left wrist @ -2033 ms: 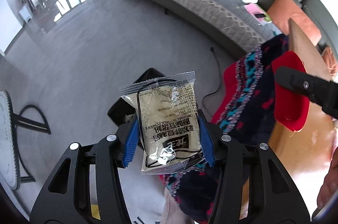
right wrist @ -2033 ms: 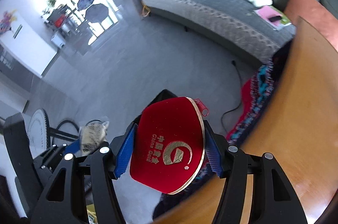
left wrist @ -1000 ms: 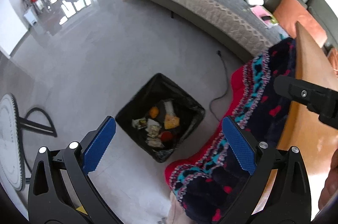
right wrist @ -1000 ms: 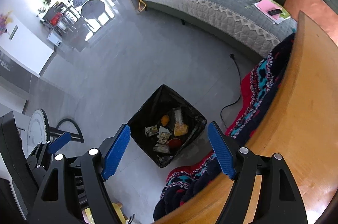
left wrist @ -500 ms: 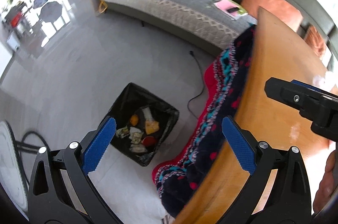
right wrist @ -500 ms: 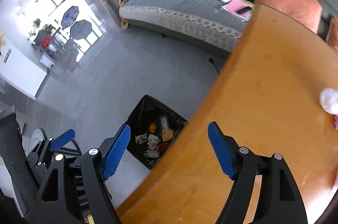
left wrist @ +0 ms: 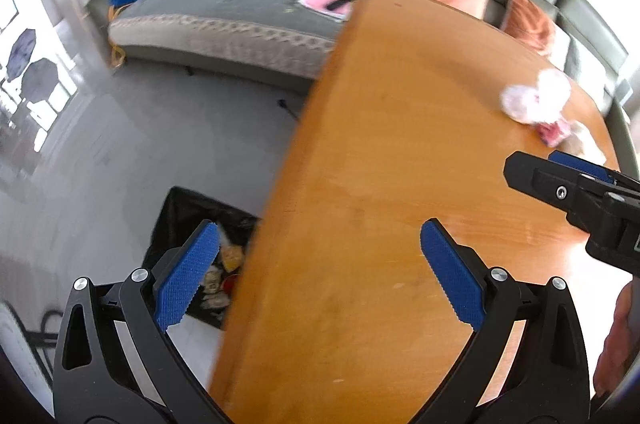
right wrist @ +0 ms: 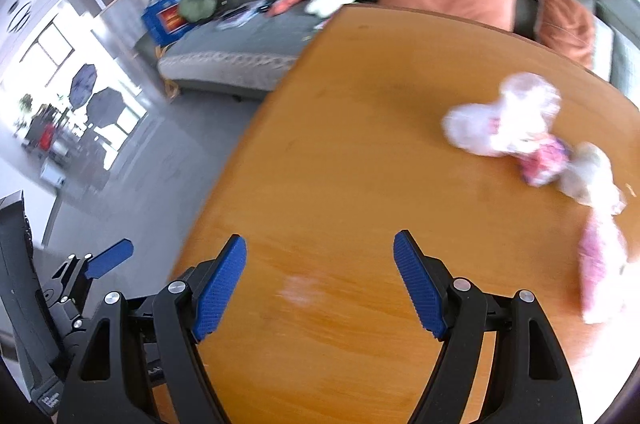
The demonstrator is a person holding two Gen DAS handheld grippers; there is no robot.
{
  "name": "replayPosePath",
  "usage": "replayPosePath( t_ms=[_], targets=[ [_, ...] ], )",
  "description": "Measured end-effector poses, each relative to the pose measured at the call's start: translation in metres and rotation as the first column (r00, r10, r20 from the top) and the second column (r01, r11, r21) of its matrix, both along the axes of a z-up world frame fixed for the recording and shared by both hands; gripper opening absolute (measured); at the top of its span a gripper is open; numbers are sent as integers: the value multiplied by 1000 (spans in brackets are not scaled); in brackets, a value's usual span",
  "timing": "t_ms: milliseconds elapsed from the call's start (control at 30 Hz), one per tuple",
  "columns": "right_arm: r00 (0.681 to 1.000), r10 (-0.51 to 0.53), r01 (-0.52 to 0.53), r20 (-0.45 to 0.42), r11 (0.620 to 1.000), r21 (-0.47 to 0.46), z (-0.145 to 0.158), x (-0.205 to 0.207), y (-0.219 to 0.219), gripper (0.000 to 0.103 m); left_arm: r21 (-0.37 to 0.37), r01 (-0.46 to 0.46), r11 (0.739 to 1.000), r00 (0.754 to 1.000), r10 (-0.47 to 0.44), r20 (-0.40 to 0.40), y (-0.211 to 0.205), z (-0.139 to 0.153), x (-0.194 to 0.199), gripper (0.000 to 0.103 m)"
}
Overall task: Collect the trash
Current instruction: 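Move both open tools back over the table toward the plastic bags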
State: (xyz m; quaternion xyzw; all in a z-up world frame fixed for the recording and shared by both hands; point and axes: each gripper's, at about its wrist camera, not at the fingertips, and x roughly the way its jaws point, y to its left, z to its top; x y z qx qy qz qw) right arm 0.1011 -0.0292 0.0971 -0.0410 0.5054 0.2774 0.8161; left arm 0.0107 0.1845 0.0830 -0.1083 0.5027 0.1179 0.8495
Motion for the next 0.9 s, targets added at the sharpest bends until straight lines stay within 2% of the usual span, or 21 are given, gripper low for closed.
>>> replayPosePath(
  t_ms=[267, 400, 567, 667, 800, 900],
  targets=[
    [991, -135, 134, -14, 990, -36, -4, 30, -86, 77, -9, 101, 995, 995, -101, -3, -56, 0, 28, 97],
    [978, -201, 198, -50, 978, -62, -18, 37, -125, 77, -16, 130, 991, 991, -130, -8, -78, -1, 40, 97],
    [949, -304, 292, -78, 947, -135, -40, 43, -177, 77, -15, 160, 987, 987, -160, -20, -99, -4, 51, 97],
    [923, -380, 364, -69, 915, -175, -50, 49, -200, 77, -7, 180, 984, 983, -180, -30, -110, -5, 58, 97],
    [894, -448, 434, -27, 878, -201, -54, 59, -218, 77, 7, 206, 978, 978, -206, -39, -121, -4, 66, 97],
    [881, -472, 457, -24, 865, -207, -59, 68, -227, 77, 14, 221, 975, 974, -220, -44, -125, -2, 71, 97]
  ],
)
